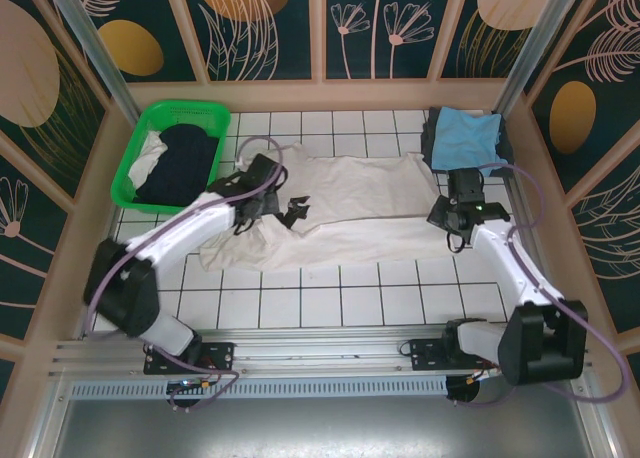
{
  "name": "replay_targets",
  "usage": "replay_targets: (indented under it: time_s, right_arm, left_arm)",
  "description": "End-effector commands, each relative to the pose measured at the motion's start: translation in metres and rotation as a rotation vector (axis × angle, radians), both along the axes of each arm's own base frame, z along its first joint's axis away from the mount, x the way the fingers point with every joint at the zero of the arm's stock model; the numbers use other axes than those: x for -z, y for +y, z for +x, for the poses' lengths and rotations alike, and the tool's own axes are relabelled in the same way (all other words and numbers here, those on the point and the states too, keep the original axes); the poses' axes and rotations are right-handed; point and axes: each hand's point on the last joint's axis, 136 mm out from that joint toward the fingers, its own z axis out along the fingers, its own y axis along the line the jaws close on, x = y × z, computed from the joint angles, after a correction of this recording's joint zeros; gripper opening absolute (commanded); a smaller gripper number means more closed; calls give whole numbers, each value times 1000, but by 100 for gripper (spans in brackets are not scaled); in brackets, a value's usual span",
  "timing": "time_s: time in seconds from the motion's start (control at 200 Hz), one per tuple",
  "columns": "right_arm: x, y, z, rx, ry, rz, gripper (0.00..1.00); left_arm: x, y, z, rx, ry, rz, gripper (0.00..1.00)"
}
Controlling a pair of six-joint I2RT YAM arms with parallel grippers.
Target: Fold and stack the t-shirts
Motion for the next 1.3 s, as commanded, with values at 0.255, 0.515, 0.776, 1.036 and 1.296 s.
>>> replay_targets:
  time_s: [0.255, 0.515, 0.776, 1.036, 1.296]
  right_arm:
    - [-15, 3, -49, 49, -20, 86, 0]
    - [-35, 0, -65, 93, -87, 122, 0]
    - [-17, -4, -56, 149, -91, 136, 0]
    - [27, -24, -35, 206, -7, 109, 0]
    - [45, -38, -10, 204, -2, 103, 0]
  left_arm:
    - [-11, 60, -104, -48, 34, -61, 0]
    - [15, 75, -133, -76, 131, -31, 0]
    - [36, 57, -112, -29, 150, -13, 0]
    - [46, 51, -71, -63, 153, 119, 0]
    - [61, 41, -36, -69, 204, 249, 0]
